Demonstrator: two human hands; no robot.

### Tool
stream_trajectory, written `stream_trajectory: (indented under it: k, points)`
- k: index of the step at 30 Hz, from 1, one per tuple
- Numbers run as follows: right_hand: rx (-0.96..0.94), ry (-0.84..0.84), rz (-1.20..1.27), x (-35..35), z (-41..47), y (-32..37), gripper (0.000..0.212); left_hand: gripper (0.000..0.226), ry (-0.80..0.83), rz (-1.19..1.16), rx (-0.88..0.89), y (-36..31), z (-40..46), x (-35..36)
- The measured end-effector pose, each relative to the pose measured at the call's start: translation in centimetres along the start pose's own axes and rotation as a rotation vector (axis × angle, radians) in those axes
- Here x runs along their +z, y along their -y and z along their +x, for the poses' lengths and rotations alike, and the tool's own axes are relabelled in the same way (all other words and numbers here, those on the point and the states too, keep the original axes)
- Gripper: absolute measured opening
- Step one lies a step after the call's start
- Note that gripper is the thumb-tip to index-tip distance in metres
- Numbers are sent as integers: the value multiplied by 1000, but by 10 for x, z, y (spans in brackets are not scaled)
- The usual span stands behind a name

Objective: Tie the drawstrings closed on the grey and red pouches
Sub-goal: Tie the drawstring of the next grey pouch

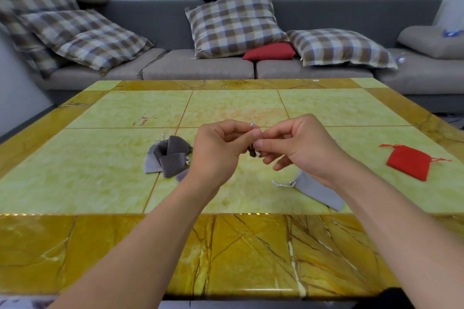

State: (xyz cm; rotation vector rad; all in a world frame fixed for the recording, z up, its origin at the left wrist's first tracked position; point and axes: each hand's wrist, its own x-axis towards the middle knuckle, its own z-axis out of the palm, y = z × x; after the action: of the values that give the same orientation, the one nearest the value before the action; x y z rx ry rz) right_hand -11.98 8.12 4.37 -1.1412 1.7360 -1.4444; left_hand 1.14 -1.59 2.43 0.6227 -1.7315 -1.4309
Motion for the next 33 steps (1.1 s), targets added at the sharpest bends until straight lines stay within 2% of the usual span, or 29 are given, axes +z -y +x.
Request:
stream_trajectory:
  k: [3, 7, 10, 14, 16, 17, 21, 28, 31, 33]
  points:
    - [-45, -16, -106, 0, 3, -4, 12, 6, -17, 25, 15, 1, 1, -1]
    - [54, 16, -71, -4, 6, -7, 20, 5, -1, 22, 3, 0, 1, 0]
    - [165, 110, 83, -10, 8, -8, 37, 7, 27, 30, -7, 0, 3, -2]
    - [286, 246, 405, -13, 11, -7, 37, 14, 120, -53, -92, -2, 5, -3]
    - [309, 254, 451, -13, 12, -7, 32, 19, 139, -86, -116, -4, 4, -2]
    - [308, 240, 444, -13, 11, -7, 30, 20, 136, -96, -120, -4, 4, -2]
    - [174, 136, 253, -16, 9, -5, 46, 16, 103, -64, -134, -1, 3, -4]
    - [55, 53, 105, -11, 7, -7, 17, 12, 117, 1, -87, 0, 4, -6]
    - [16, -8, 11, -10, 7, -6, 15, 13, 99, 49, -64, 2, 3, -5]
    - [55, 5, 31, -8, 6, -5, 17, 13, 98, 67, -59, 2, 3, -4]
